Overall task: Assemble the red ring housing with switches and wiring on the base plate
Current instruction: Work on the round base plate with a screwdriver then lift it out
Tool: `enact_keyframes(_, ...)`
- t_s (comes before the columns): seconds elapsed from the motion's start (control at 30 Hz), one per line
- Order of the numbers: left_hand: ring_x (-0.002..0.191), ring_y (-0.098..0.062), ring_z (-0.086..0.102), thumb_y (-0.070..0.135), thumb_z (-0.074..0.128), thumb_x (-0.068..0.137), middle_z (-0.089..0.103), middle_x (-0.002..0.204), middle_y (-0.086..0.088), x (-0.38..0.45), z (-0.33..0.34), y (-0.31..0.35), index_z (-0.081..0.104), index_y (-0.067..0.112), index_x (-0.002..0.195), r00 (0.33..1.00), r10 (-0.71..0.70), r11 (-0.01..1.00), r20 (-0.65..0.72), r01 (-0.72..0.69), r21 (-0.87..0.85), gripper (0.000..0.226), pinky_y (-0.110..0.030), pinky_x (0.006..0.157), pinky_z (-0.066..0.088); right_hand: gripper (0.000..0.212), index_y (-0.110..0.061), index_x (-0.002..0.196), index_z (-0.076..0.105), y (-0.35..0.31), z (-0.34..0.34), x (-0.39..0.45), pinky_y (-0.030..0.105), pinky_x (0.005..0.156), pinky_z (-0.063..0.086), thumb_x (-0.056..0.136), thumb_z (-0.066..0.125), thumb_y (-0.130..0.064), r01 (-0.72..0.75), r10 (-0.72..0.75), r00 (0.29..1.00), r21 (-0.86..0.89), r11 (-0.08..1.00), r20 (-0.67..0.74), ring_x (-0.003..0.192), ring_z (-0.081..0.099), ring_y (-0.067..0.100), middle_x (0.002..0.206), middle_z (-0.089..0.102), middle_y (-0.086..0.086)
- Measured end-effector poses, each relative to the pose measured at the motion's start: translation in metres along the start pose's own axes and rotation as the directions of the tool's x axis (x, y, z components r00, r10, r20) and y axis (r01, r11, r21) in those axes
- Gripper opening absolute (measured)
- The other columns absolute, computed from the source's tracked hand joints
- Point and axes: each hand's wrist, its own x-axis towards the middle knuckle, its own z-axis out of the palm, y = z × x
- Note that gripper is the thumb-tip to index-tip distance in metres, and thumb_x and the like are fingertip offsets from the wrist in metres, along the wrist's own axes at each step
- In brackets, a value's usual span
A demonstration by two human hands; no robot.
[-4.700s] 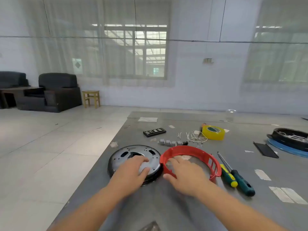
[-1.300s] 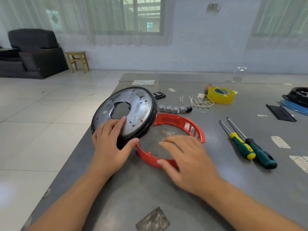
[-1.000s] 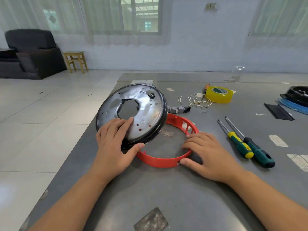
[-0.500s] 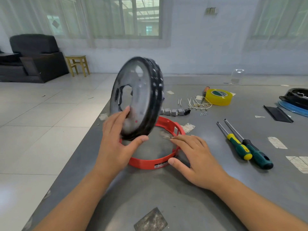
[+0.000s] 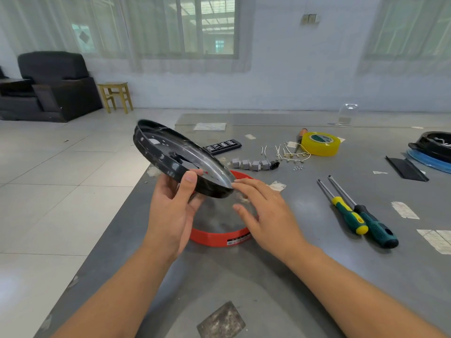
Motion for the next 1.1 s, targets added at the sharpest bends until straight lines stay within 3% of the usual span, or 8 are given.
enact_keyframes(0.27, 0.134, -0.031, 0.062, 0.038, 0.064, 0.095, 0.068, 0.137, -0.018, -0.002, -0.009, -0.003, 0.052, 0.001, 0.142, 0.991, -0.120, 0.975, 0.050, 0.127, -0.183, 0.061, -0.038, 0.097, 0.059, 0.014, -0.015, 0.110, 0.070, -0.001, 0.001, 0.007, 0.026, 0.085, 0.053, 0.098, 0.069, -0.021, 0.024, -0.010, 0.993, 0.120, 0.992, -0.114, 0.097, 0.063, 0.010, 0.115, 0.064, -0.006)
enact_keyframes(0.43, 0.128, -0.023, 0.066, 0.041, 0.066, 0.094, 0.071, 0.134, -0.002, -0.010, -0.019, -0.007, 0.060, 0.017, 0.133, 0.999, -0.018, 0.969, 0.049, 0.005, 0.246, 0.047, -0.037, 0.102, 0.056, 0.011, -0.012, 0.106, 0.072, 0.016, -0.012, 0.000, 0.016, 0.083, 0.047, 0.096, 0.070, -0.015, 0.046, -0.035, 0.988, 0.070, 0.996, -0.151, 0.093, 0.061, 0.014, 0.111, 0.062, 0.000)
enact_keyframes(0.5, 0.118, -0.011, 0.067, 0.059, 0.065, 0.084, 0.073, 0.120, 0.009, -0.011, -0.028, -0.007, 0.062, 0.028, 0.121, 0.996, 0.070, 0.844, 0.050, -0.086, 0.530, 0.049, -0.034, 0.104, 0.051, 0.011, -0.009, 0.105, 0.073, 0.026, -0.019, -0.004, 0.011, 0.087, 0.044, 0.095, 0.070, -0.012, 0.062, -0.057, 0.985, 0.023, 0.998, -0.162, 0.095, 0.061, 0.014, 0.112, 0.062, 0.003)
enact_keyframes(0.6, 0.102, -0.015, 0.056, 0.059, 0.057, 0.087, 0.060, 0.098, 0.014, -0.011, -0.045, -0.011, 0.059, 0.028, 0.098, 0.937, 0.202, 0.477, 0.284, -0.347, 0.807, 0.032, -0.026, 0.094, 0.044, 0.012, -0.009, 0.105, 0.074, 0.040, -0.032, -0.010, 0.006, 0.091, 0.038, 0.097, 0.067, -0.014, 0.087, -0.096, 0.981, -0.057, 0.995, -0.169, 0.096, 0.059, 0.014, 0.113, 0.061, 0.005)
enact_keyframes(0.73, 0.105, -0.028, 0.045, 0.045, 0.066, 0.086, 0.045, 0.111, 0.002, -0.012, -0.047, -0.020, 0.046, 0.014, 0.103, 0.825, 0.417, 0.274, 0.381, -0.514, 0.813, 0.041, -0.013, 0.100, 0.028, 0.015, -0.008, 0.105, 0.074, 0.055, -0.040, -0.015, 0.018, 0.088, 0.047, 0.099, 0.064, -0.018, 0.139, -0.158, 0.976, -0.126, 0.982, -0.153, 0.097, 0.059, 0.017, 0.112, 0.059, 0.006)
enact_keyframes(0.8, 0.118, -0.031, 0.045, 0.040, 0.071, 0.085, 0.043, 0.125, -0.003, -0.011, -0.047, -0.022, 0.046, 0.014, 0.112, 0.743, 0.493, 0.154, 0.452, -0.586, 0.795, 0.046, -0.021, 0.111, 0.026, 0.014, -0.009, 0.105, 0.075, 0.059, -0.040, -0.017, 0.027, 0.085, 0.052, 0.097, 0.067, -0.017, 0.153, -0.175, 0.973, -0.145, 0.977, -0.151, 0.096, 0.060, 0.019, 0.111, 0.060, 0.006)
enact_keyframes(0.97, 0.145, -0.033, 0.044, 0.032, 0.073, 0.091, 0.054, 0.150, -0.008, -0.013, -0.042, -0.028, 0.071, 0.023, 0.123, 0.597, 0.357, -0.186, 0.719, -0.708, 0.681, 0.032, -0.046, 0.118, 0.027, 0.014, -0.011, 0.101, 0.078, 0.053, -0.036, -0.017, 0.035, 0.081, 0.055, 0.098, 0.067, -0.020, 0.208, -0.234, 0.959, -0.163, 0.964, -0.159, 0.091, 0.063, 0.022, 0.105, 0.065, 0.006)
enact_keyframes(1.1, 0.134, -0.021, 0.059, 0.029, 0.067, 0.099, 0.069, 0.135, 0.005, -0.017, -0.029, -0.034, 0.076, 0.024, 0.116, 0.553, 0.292, -0.247, 0.780, -0.744, 0.620, 0.020, -0.048, 0.115, 0.035, 0.011, -0.012, 0.098, 0.079, 0.039, -0.028, -0.015, 0.036, 0.077, 0.054, 0.096, 0.071, -0.020, 0.242, -0.255, 0.957, -0.105, 0.965, -0.136, 0.085, 0.063, 0.023, 0.099, 0.067, 0.006)
